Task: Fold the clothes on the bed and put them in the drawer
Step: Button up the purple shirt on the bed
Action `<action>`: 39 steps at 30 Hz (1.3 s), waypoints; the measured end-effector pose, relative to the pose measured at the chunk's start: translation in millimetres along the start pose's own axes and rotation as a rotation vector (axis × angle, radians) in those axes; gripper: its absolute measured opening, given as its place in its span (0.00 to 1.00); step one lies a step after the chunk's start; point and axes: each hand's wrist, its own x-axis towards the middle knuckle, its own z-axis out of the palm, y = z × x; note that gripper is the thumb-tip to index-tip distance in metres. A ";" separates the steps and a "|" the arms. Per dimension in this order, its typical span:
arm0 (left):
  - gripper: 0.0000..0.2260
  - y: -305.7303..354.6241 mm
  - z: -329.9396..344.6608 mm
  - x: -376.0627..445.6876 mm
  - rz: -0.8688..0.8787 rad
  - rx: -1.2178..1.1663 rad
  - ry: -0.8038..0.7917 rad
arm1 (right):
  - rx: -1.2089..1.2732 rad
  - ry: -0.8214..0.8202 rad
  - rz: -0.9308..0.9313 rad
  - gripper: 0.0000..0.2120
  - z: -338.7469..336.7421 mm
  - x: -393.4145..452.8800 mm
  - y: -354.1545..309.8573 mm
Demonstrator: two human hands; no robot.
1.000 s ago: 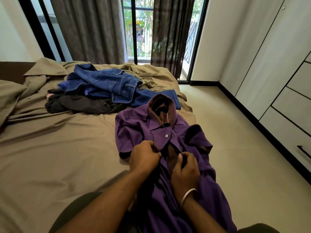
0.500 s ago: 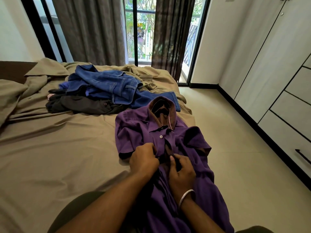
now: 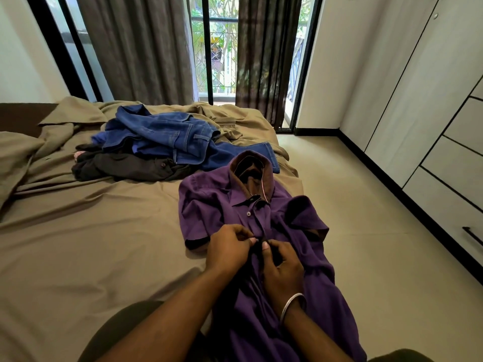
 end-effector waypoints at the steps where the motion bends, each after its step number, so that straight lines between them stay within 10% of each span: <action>1: 0.01 0.3 0.0 0.2 -0.003 0.005 -0.002 | 0.021 0.004 0.014 0.02 -0.3 -0.1 -0.9; 39: 0.10 -8.7 3.3 11.6 -0.140 0.093 -0.141 | 0.078 -0.013 -0.093 0.07 13.1 10.6 2.2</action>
